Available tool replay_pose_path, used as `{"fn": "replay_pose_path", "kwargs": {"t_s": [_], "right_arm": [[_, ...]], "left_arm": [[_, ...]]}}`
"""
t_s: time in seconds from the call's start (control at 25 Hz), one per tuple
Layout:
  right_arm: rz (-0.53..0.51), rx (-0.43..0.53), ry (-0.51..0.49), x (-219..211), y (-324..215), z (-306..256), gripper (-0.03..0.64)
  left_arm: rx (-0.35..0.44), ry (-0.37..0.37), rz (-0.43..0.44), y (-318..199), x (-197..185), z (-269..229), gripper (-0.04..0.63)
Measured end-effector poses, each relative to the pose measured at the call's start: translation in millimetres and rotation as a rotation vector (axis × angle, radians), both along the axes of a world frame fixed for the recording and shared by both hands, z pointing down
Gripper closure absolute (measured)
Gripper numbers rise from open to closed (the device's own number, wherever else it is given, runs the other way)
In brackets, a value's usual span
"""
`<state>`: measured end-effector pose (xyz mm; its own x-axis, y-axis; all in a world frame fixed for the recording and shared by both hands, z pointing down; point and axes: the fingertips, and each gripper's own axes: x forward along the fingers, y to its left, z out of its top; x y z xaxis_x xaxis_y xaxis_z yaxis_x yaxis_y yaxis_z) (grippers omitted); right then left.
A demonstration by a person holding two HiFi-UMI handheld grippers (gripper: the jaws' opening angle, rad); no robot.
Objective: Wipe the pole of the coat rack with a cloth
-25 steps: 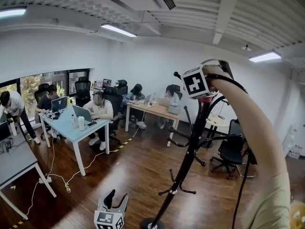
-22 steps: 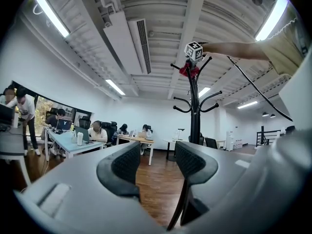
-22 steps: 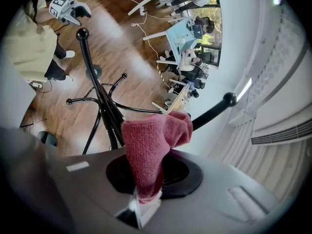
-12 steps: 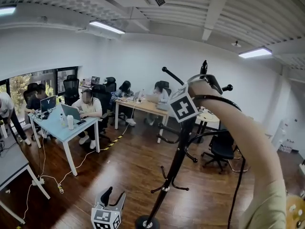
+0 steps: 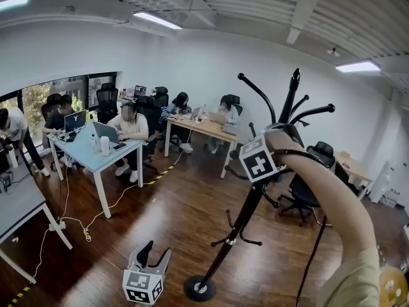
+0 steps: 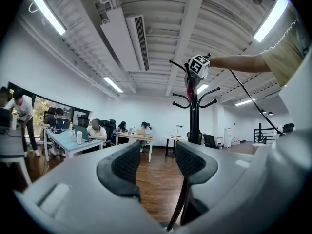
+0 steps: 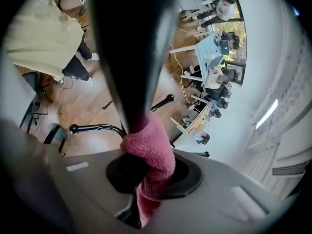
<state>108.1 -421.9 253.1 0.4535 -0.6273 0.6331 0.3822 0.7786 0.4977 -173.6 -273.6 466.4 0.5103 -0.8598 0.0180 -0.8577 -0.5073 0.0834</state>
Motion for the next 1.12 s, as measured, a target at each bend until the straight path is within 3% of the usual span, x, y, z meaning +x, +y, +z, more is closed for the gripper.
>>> {"fn": "replay_pose_path", "kwargs": {"t_s": [0.16,0.4,0.52,0.76,0.96,1.12], "right_arm": [[-0.029,0.041,-0.171,-13,7,-5,0.566],[-0.031,0.121,-0.600,-39,34,-29,0.566],[-0.096,0.153,-0.761,-52,59,-35,0.566],[-0.252,0.198,-1.268,-99,121,-56,0.566],[-0.177,0.367,-1.717,-52,143,-53,0.565],[-0.278,0.602,-2.139,13,175,-82,0.565]], "left_arm": [[-0.003,0.010,-0.014,0,-11,5,0.374],[-0.016,0.015,0.021,-1,1,8,0.374],[-0.015,0.030,0.073,6,21,7,0.374],[-0.005,0.033,0.169,10,54,4,0.374],[0.059,0.038,0.222,11,80,-24,0.374],[0.084,0.032,0.233,8,97,-41,0.374]]}}
